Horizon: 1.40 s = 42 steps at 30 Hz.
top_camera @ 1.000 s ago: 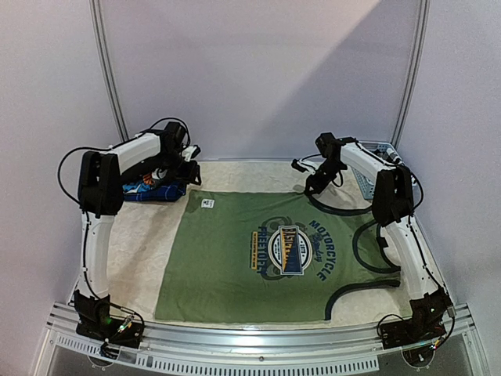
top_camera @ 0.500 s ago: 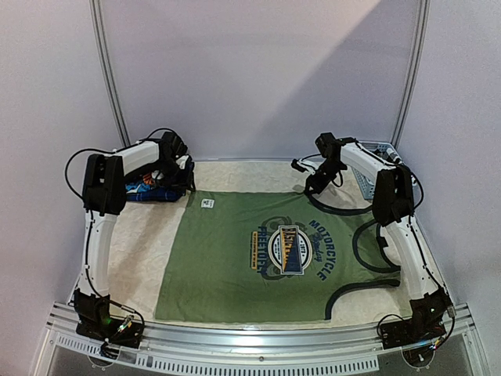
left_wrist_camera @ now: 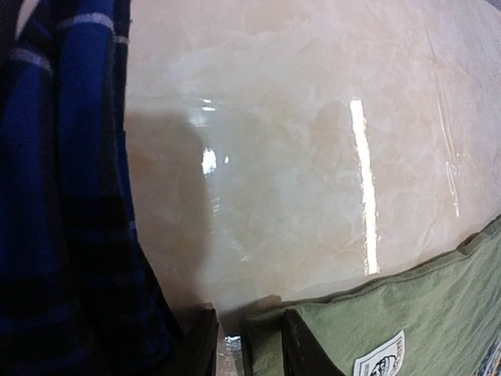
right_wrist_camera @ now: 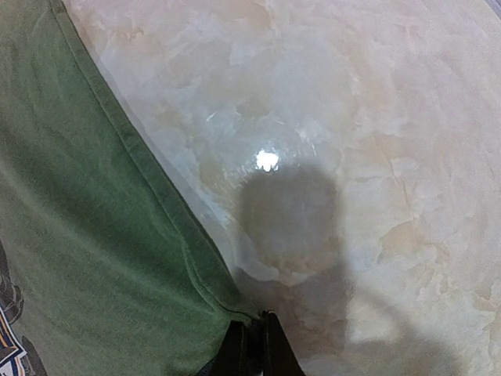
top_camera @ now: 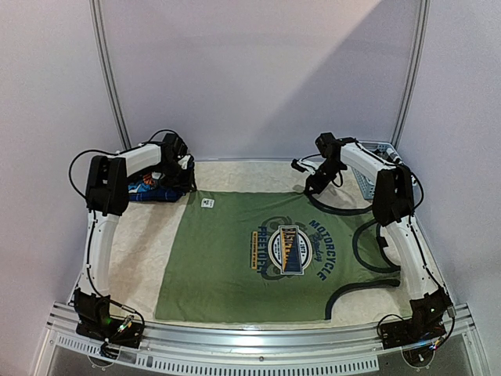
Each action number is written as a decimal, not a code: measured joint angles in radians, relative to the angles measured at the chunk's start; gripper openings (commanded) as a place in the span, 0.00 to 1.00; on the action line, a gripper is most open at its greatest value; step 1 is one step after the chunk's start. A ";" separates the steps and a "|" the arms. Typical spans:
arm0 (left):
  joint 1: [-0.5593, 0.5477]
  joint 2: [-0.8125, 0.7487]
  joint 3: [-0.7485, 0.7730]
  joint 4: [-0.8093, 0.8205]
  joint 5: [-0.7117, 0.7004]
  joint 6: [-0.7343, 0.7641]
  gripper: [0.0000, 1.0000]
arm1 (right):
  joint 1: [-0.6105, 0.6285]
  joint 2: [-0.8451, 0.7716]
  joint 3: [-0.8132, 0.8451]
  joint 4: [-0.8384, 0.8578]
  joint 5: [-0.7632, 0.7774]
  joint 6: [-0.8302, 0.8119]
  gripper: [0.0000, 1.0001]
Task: Fold and stack the mixed laundry pile
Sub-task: Pick up the flattened tank top from the center of the board.
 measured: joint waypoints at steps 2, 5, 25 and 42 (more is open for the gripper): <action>0.000 0.003 0.003 0.005 0.005 0.000 0.30 | 0.000 0.000 0.000 0.000 0.000 0.000 0.00; 0.000 0.011 0.016 0.005 0.016 0.000 0.27 | 0.000 0.000 0.000 0.000 0.000 0.000 0.00; 0.000 0.019 0.012 0.008 0.085 0.005 0.00 | 0.000 0.000 -0.001 0.002 0.005 0.001 0.00; 0.000 -0.159 -0.186 0.147 0.087 0.022 0.00 | 0.002 -0.078 -0.108 0.032 0.068 -0.045 0.00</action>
